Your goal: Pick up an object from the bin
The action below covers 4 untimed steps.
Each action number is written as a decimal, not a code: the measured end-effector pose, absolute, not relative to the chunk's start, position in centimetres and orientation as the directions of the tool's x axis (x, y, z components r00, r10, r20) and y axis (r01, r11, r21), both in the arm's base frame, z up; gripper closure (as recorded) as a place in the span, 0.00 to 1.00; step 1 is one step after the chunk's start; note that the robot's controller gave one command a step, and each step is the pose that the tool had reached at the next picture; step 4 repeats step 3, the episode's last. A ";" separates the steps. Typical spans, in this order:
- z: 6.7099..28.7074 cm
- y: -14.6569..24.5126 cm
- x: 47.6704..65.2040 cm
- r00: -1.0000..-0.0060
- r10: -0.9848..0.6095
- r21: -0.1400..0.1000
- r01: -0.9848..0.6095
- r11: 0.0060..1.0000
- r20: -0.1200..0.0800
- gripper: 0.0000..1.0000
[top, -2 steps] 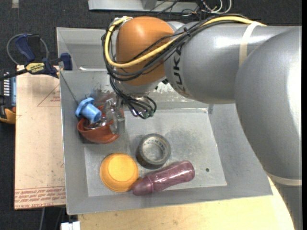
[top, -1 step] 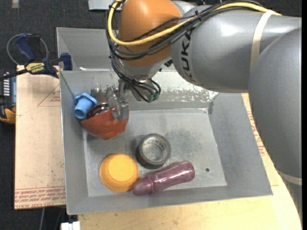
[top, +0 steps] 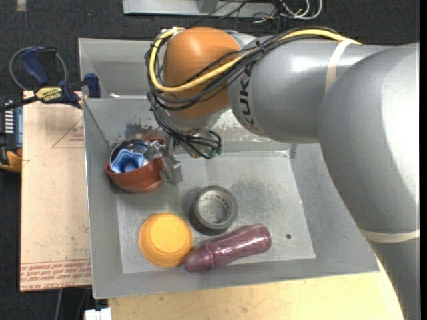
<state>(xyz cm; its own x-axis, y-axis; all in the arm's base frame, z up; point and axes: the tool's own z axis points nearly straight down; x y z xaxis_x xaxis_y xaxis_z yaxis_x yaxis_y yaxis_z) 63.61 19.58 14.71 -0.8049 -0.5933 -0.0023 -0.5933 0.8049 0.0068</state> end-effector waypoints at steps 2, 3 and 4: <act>18.5 22.5 61.9 -0.606 -0.795 0.007 -0.795 0.606 0.004 1.00; 26.7 23.2 62.0 -0.760 -0.650 0.008 -0.650 0.760 0.001 1.00; 26.7 23.2 62.0 -0.760 -0.650 0.008 -0.650 0.760 0.001 1.00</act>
Offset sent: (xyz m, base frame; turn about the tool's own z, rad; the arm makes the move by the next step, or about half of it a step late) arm -0.0178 0.0314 0.0379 -0.2879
